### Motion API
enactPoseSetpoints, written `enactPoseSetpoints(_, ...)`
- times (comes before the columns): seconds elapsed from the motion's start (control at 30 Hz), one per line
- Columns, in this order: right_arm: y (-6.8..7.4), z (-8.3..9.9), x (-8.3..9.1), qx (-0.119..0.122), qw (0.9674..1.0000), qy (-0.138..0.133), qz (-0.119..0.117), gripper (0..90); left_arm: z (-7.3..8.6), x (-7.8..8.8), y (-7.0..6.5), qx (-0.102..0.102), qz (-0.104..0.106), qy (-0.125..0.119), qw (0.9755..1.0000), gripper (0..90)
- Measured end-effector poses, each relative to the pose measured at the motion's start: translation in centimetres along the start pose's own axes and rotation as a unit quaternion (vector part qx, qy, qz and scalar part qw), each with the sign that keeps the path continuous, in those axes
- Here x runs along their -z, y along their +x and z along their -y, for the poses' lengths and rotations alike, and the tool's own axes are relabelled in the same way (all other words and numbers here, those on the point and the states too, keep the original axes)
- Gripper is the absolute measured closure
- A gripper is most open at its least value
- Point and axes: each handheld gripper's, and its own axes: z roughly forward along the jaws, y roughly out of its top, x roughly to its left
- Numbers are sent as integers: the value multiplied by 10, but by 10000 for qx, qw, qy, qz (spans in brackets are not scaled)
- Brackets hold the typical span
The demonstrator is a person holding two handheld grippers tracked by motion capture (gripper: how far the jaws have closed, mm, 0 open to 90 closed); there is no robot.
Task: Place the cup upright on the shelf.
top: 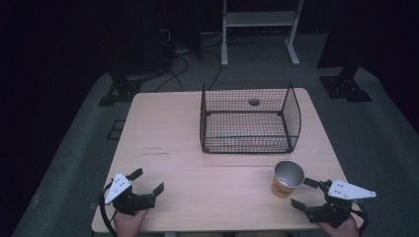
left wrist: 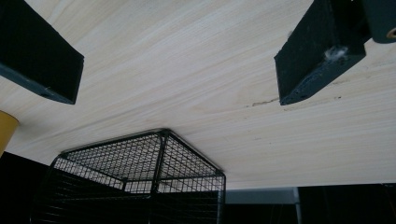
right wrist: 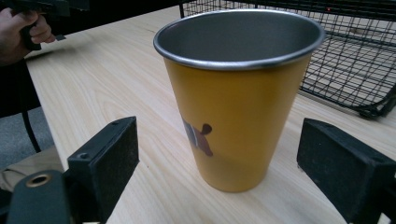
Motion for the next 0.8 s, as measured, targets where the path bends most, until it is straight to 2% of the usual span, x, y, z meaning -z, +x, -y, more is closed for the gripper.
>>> enactPoseSetpoints(0.13,2,-3,-6,85,10000,38,-1,90,0,1,-1,1,0,3,10000,4)
enactPoseSetpoints(0.17,3,-5,-11,130,9999,58,57,59,0,2,-1,3,-17,-2,10000,4)
enactPoseSetpoints(0.3,2,-7,-18,159,9998,104,109,28,1,3,0,17,-35,-6,10000,4)
enactPoseSetpoints(0.67,-5,-15,-39,161,9996,163,164,28,2,4,1,45,-68,14,10000,4)
enactPoseSetpoints(0.8,-7,-17,-42,153,9997,128,111,39,3,5,1,49,-63,13,10000,4)
